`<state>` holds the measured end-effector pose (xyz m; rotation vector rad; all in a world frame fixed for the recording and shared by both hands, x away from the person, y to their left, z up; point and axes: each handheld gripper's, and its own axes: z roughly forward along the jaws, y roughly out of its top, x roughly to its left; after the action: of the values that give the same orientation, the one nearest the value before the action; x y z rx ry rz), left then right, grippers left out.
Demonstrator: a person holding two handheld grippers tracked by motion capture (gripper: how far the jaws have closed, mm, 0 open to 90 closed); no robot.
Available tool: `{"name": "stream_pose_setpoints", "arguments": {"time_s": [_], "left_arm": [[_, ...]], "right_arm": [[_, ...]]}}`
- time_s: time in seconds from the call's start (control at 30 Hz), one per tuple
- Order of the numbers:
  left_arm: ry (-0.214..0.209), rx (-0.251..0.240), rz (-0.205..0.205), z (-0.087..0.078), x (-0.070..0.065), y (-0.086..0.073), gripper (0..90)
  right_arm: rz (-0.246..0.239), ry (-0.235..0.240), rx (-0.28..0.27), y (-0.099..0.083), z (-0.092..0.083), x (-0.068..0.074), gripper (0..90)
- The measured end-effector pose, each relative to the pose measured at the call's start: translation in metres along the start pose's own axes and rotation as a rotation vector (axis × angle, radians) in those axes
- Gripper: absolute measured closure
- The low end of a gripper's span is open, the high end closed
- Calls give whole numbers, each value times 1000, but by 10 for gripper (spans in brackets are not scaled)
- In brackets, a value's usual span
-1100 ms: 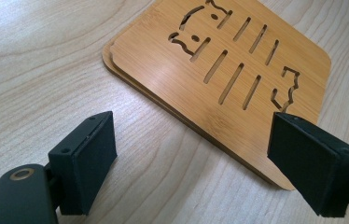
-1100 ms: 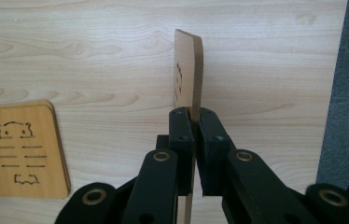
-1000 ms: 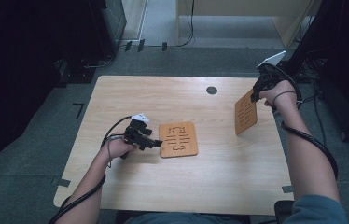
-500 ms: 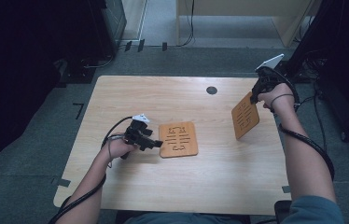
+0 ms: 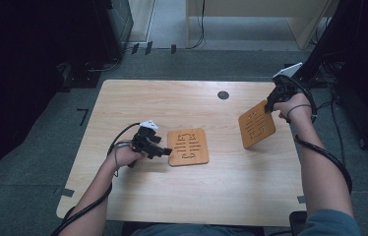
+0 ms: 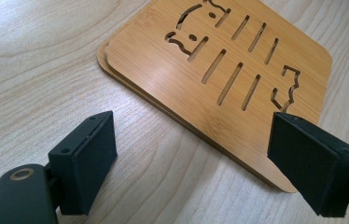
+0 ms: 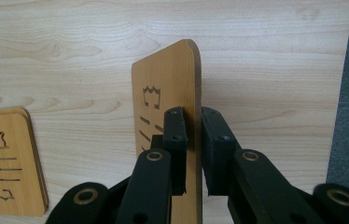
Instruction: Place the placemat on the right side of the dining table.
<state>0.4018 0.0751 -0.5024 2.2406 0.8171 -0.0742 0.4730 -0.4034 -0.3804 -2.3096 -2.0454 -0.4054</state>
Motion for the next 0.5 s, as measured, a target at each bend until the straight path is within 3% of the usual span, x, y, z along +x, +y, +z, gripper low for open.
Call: {"name": "stream_pose_setpoints", "arguments": {"time_s": [0.17,0.37,0.5], "left_arm": [[0,-1,4,0,0,0,145],[1,-2,5,0,0,0,145],[5,-2,7,1,0,0,145]], "right_arm": [[30,9,-3,-3,5,-12,813],[58,68,-9,-6,8,-27,815],[83,76,-22,-9,10,-39,807]]}}
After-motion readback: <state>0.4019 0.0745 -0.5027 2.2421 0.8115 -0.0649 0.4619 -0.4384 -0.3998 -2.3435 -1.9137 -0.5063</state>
